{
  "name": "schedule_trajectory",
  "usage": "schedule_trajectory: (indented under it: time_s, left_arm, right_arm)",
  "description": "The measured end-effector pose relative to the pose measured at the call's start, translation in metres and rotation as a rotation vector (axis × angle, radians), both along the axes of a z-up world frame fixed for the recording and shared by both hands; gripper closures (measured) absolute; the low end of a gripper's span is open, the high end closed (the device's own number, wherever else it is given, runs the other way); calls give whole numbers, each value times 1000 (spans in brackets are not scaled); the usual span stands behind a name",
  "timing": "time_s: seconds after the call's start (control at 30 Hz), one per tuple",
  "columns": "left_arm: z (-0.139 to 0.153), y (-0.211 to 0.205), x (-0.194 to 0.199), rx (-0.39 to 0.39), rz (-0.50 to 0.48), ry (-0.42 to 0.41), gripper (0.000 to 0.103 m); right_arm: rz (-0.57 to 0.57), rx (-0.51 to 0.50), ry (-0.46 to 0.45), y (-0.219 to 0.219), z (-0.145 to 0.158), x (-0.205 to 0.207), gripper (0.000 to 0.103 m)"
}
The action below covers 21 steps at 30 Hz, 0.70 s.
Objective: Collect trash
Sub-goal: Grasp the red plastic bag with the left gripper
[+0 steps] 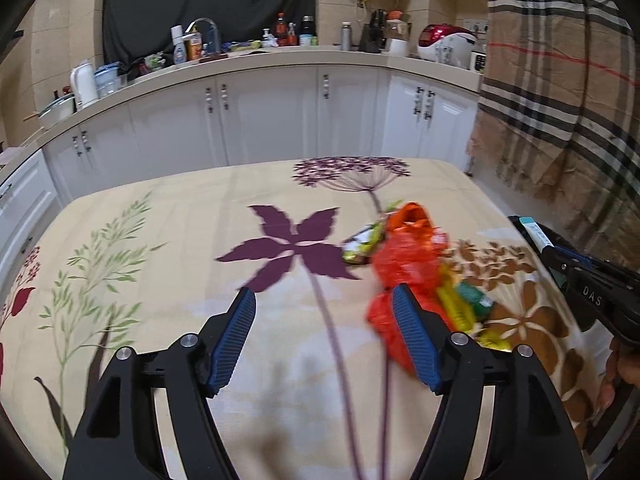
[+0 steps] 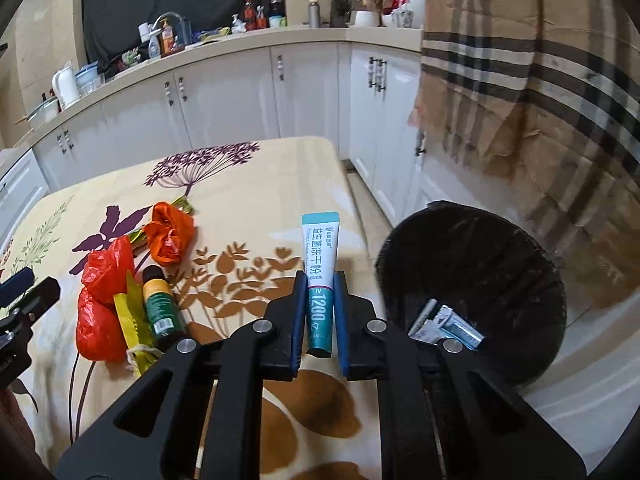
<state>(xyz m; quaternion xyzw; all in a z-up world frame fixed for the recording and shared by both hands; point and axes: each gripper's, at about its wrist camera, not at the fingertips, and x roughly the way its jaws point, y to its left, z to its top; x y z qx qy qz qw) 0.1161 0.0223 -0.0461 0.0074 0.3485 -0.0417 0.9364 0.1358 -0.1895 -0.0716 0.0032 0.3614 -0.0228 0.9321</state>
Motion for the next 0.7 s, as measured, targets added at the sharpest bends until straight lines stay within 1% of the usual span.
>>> schedule_trajectory:
  time_s: [0.07,0.13,0.3,0.33,0.37,0.5,0.53,0.57,0.6,0.7]
  left_arm:
    - [0,-9,2,-2,-14,0,32]
    - [-2,-18,4,0,-27,5,32]
    - [-12,-33,9,35,-45,23,32]
    - [-14,-34,9,38,-46,26,33]
    - [-15,-34,10,36,-48,33,39]
    - [-17,-34,8,9,-63,42,51]
    - [-17,-35,8,8,-72,41,57]
    - [-17,-36,7,8,-83,39,66]
    - [-17,-38,5,10,-92,36,71]
    - [-18,-40,2,22,-104,24,72]
  right_arm:
    - [-8,-1,-7,-6,1,-4,90]
    - [-14,0,-12,-12,2,-5,90]
    - [-25,15,-19,-24,2,-9,90]
    - [-25,18,-19,-26,1,-10,90]
    - [-25,18,-19,-27,1,-11,90]
    - [-27,24,-22,-30,1,-14,90]
    - [-28,25,-23,-31,1,-14,90]
    - [-28,28,-24,-32,1,-15,90]
    - [-28,30,-26,-32,1,-15,90]
    - [-27,32,-29,-32,2,-16,90]
